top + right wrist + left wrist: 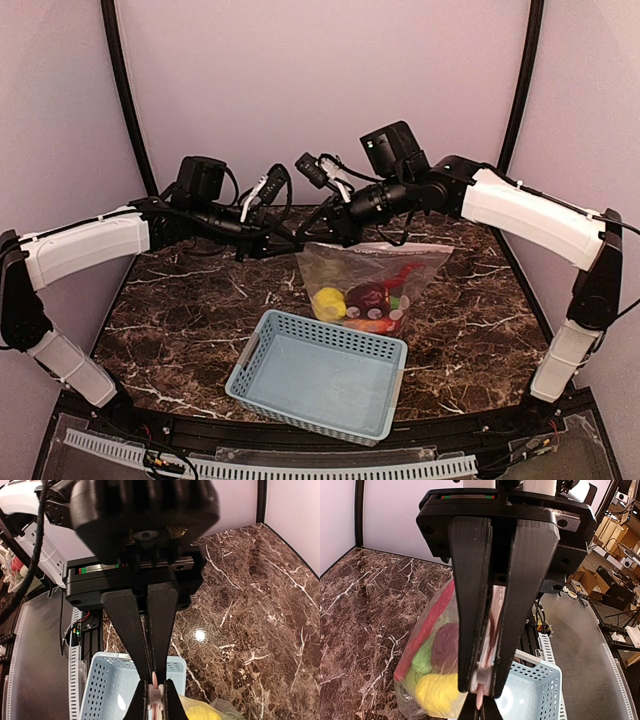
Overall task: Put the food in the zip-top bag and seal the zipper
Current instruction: Zip the zipper on the zipper food storage bag.
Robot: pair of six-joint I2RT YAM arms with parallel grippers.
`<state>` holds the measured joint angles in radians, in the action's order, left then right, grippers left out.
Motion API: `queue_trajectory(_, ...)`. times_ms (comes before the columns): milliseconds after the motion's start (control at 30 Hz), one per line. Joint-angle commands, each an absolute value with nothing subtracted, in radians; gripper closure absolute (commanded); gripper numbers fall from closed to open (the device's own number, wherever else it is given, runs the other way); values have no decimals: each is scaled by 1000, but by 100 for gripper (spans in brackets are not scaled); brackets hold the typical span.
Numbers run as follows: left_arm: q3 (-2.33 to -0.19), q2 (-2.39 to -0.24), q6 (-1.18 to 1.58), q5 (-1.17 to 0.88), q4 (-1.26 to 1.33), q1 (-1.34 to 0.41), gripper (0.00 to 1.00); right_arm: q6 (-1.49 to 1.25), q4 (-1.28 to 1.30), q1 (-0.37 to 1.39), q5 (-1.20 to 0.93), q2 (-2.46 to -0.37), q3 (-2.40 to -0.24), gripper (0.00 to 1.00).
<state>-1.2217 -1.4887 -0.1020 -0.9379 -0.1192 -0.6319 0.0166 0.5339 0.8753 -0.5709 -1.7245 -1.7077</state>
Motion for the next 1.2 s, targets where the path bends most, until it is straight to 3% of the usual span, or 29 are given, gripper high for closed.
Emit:
queue_trajectory(0,-1206,-1446,-127,-926,-144,-637,99,21,512,877,-568,-1725,-1728,100)
queue_trajectory(1167,-1179,-1378,-83,-761,-111,-504,99,37,554,874,-366,-1532,-1589,100)
